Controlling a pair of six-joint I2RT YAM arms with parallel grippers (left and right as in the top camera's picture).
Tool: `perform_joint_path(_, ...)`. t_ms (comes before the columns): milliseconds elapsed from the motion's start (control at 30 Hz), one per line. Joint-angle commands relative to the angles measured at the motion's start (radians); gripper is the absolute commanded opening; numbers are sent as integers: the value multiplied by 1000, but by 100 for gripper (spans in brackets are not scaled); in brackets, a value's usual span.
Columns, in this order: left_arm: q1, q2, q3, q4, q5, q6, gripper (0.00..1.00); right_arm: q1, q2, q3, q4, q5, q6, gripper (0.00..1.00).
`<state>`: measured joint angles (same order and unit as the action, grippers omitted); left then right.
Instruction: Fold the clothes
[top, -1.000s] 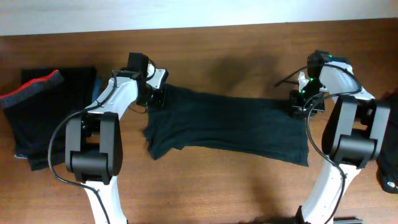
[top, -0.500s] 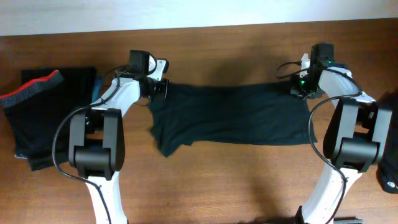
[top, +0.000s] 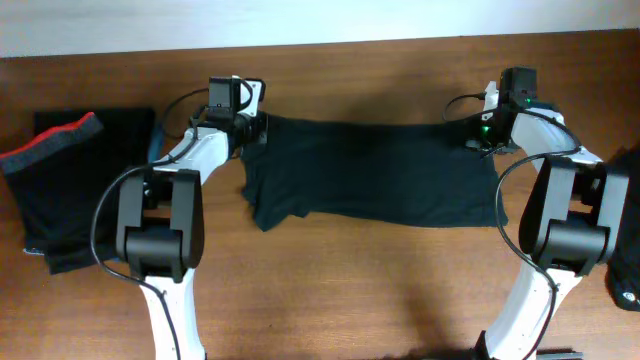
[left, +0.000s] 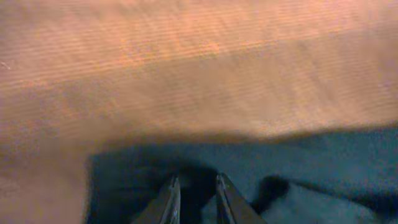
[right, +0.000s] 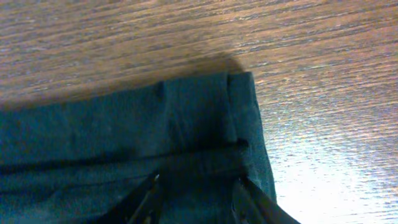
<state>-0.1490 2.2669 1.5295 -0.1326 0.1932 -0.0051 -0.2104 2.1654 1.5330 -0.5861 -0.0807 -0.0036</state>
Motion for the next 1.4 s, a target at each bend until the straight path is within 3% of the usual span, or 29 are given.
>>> perform_joint_path(0,8,29,-13,60,-91,-10,20,2,53,-30,5,1,12,45)
perform_joint_path(100,8,29,-13,114,-89,-10,20,2,53,-30,19,1,12,47)
perform_joint_path(233,8,2,8,52,-78,-10,20,1,50,-26,15,2,11,55)
perform_joint_path(467,31,-235,10,-54,-109,-2,29,0,-138,-2,-42,12,11,73)
perform_joint_path(633,76,-443,10,-294,-111,-2,39,-9,-349,-2,-231,16,11,79)
perform_joint_path(700,82,-500,10,-449,-103,-4,39,-35,-408,-2,-357,48,27,88)
perform_joint_path(833,77,-509,8,-726,14,-10,40,-124,-424,-9,-579,48,100,91)
perform_joint_path(967,71,-496,-30,-888,21,-10,39,-183,-424,-78,-688,-2,98,91)
perform_joint_path(1067,71,-496,-149,-895,51,-54,39,-183,-424,-191,-673,-22,98,91)
perform_joint_path(1267,70,-496,-359,-886,389,-58,39,-182,-424,-389,-534,-111,98,90)
perform_joint_path(1367,66,-496,-402,-882,395,-59,39,-182,-424,-412,-500,-134,98,90)
